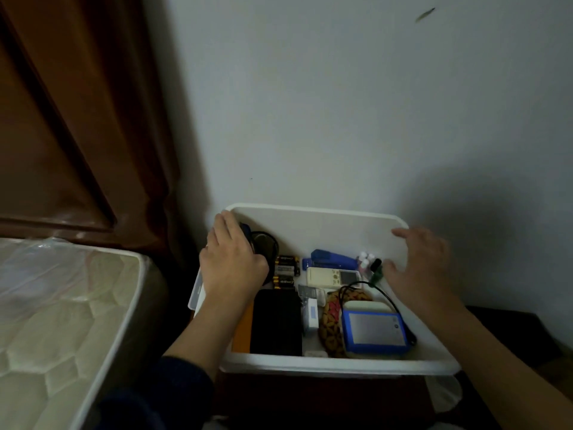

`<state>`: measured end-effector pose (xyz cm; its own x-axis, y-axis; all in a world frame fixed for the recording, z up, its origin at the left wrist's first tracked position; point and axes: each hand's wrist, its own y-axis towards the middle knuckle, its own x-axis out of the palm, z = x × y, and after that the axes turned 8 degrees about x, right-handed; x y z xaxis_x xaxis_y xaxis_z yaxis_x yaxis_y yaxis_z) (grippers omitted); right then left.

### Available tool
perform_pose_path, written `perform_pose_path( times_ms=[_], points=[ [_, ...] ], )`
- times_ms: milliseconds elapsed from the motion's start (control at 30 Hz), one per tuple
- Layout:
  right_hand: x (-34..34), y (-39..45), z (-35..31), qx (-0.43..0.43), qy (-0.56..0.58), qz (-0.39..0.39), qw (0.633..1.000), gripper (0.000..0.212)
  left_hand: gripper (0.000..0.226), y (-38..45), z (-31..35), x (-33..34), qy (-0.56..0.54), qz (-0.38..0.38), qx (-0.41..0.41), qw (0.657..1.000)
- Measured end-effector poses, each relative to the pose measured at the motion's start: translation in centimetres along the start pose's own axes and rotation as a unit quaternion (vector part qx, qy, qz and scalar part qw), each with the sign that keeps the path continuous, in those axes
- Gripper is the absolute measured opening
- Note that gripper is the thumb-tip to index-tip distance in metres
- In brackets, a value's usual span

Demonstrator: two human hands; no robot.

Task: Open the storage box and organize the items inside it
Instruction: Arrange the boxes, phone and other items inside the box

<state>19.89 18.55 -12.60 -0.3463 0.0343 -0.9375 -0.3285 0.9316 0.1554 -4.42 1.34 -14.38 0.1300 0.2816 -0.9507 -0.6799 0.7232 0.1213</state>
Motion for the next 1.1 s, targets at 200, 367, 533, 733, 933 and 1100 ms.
perform_pose_path(
  times_ms=[200, 367, 533, 733, 933, 1100],
  points=[
    [-0.1, -3.9, 1.3, 0.049, -0.088, -0.062, 0.993, 0.087, 0.102, -2.5, -0.5, -1.9, -0.056, -0.048, -0.024, 0.997],
    [1.0, -5.1, 2.6, 0.109, -0.039, -0.099, 0.988, 0.084, 0.092, -7.9, -1.4, -2.1, -0.031, -0.033, -0.061, 0.997],
    [1.3, -5.2, 2.2, 0.105, -0.024, -0.071, 0.992, 0.085, 0.060, -10.0, -1.5, -2.0, -0.094, 0.002, -0.111, 0.989],
    [1.5, -5.4, 2.6, 0.081, -0.040, -0.066, 0.994, 0.086, 0.058, -9.5, -1.4, -1.9, -0.090, 0.005, -0.122, 0.988],
    [1.7, -5.2, 2.5, 0.082, -0.033, -0.069, 0.994, 0.096, 0.065, -9.4, -1.9, -1.4, -0.099, 0.012, -0.121, 0.988],
    [1.1, -5.4, 2.3, 0.100, -0.004, -0.054, 0.993, 0.089, 0.075, -9.3, -3.0, -1.5, -0.132, -0.023, -0.086, 0.987]
  ],
)
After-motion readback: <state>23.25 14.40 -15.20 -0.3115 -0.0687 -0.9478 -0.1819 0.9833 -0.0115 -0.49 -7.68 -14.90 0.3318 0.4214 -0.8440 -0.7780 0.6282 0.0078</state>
